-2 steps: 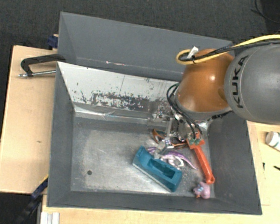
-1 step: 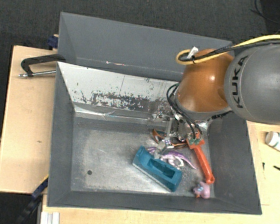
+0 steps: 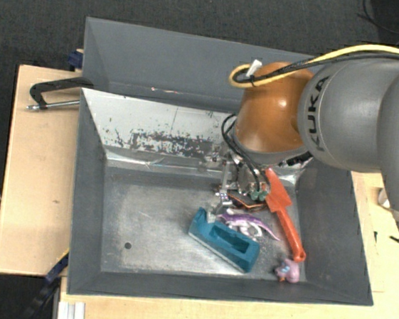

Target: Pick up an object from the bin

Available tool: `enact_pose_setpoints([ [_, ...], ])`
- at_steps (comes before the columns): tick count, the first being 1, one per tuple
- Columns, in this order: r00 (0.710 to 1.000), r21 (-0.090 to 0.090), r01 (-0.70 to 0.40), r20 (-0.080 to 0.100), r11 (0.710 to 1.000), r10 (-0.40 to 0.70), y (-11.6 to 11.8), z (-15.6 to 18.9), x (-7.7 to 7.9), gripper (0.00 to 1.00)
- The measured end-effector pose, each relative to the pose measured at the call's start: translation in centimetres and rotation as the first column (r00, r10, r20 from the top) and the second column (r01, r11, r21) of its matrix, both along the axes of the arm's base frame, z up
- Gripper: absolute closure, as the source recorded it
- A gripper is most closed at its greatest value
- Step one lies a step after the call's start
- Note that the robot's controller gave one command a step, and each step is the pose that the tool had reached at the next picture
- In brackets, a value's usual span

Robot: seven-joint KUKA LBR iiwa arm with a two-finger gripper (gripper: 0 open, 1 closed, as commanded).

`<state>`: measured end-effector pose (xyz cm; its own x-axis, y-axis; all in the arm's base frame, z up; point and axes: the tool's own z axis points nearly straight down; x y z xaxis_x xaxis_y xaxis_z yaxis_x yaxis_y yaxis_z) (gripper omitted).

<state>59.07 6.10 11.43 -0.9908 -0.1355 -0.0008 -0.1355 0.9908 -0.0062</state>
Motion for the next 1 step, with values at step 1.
enact_pose_setpoints([
  [1,0.993,0.010,-0.120,0.013,0.993,0.120,-1.17,-0.49,-1.58,0.00],
])
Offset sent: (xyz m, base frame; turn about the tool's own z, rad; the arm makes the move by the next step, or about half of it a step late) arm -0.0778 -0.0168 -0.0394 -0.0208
